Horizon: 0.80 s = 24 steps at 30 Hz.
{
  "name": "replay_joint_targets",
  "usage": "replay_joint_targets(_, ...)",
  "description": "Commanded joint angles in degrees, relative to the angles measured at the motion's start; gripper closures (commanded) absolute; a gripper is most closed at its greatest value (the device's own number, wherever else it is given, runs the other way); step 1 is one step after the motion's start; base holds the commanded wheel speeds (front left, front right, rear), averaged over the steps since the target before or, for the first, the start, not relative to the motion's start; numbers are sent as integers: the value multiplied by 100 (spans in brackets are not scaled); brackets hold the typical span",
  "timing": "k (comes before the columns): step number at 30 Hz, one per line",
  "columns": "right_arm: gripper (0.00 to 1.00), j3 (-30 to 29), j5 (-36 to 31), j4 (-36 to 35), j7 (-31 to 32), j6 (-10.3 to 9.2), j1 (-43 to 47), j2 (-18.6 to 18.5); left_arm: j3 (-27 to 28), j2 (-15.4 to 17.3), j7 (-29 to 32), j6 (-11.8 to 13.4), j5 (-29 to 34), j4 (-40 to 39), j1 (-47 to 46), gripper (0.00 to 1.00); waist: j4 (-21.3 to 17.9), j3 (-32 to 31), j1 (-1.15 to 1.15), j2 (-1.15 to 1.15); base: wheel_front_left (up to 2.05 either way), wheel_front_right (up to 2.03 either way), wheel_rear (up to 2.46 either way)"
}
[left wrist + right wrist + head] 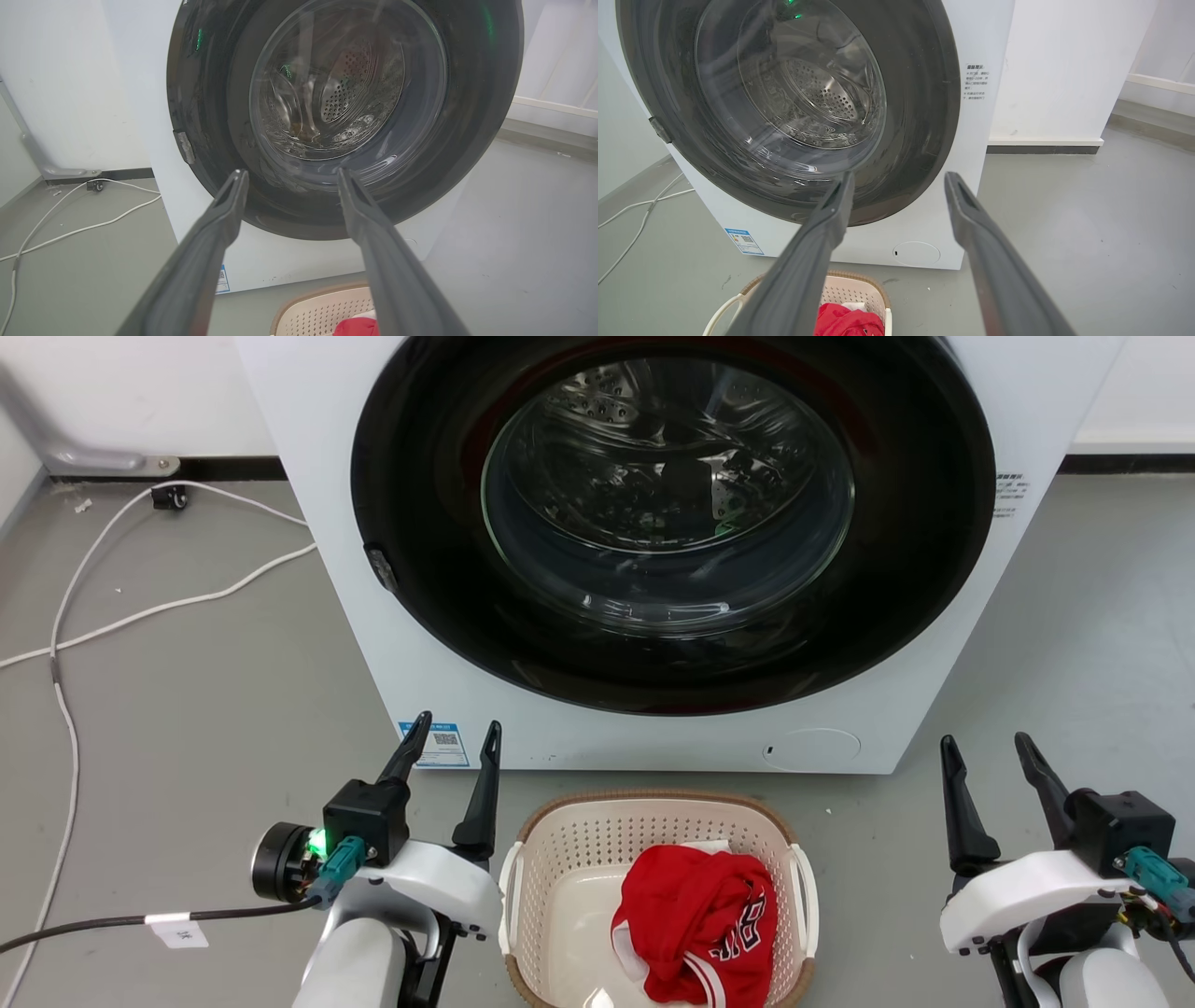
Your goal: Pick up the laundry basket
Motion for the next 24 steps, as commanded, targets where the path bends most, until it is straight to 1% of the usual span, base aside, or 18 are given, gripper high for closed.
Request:
replay_joint_targets(1, 0, -15, 21, 8, -17, -1, -70, 4, 16, -4, -16, 12, 9, -15, -65, 0, -5, 31, 0, 0, 0, 0, 0)
replay_joint_targets(7, 0, -76, -2, 101, 24, -1, -229, 4, 82, -5, -15, 54, -3, 17, -202, 0, -23, 369, 0, 0, 0, 0, 0)
replay_joint_targets(12, 0, -102, -8, 264, 52, -1, -519, 4, 170, -1, -15, 71, -22, 121, -431, 0, -70, 955, 0, 0, 0, 0, 0)
replay_joint_targets(16, 0, -136, -3, 564, 33, -1, -805, 4, 229, 1, -15, 59, -34, 368, -695, 0, -74, 1495, 0, 0, 0, 0, 0)
replay_joint_targets(24, 0, -65, -73, 1402, -80, -1, -1496, 5, 234, 85, -15, -51, -150, 1106, -1368, 0, -59, 2611, 0, 0, 0, 0, 0)
